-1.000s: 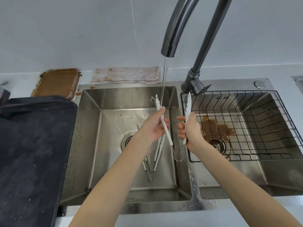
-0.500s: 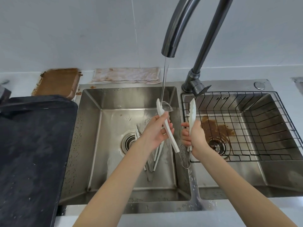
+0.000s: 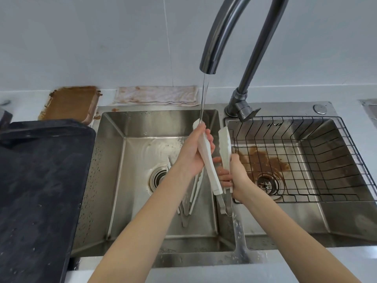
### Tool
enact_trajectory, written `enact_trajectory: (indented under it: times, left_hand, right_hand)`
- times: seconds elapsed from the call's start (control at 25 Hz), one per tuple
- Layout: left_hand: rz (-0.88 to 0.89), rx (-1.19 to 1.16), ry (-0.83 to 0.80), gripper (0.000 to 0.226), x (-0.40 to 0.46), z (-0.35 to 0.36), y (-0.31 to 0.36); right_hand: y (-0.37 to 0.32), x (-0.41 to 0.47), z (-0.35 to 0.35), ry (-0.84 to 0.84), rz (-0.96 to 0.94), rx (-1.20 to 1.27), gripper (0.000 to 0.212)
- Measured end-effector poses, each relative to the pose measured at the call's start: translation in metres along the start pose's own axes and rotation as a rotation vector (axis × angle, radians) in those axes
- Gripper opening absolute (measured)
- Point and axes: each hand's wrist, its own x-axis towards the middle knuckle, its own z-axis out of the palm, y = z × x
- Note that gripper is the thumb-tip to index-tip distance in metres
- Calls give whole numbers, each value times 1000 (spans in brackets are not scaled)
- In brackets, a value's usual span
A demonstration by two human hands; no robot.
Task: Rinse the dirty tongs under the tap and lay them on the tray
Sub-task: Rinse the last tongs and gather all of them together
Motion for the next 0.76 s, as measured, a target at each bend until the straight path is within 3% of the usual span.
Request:
enact_trajectory:
  times: [0.28,0.44,0.56,0.76]
  left_hand:
    - [-16,-93,-33,40,13,14,13]
    - [26,17,-85,29,10,11,18]
    - [101,140,92,24,7,-1,14]
    - [34,-155,292,36,10,-43,12]
  right_hand:
    - [-9,-1,7,-155,163,400,50]
    - [-10,3,8,-130,113,348,49]
    - [-13,6,15,-56,-22,190,44]
    - [-31,2,37,-151,-153,180,26]
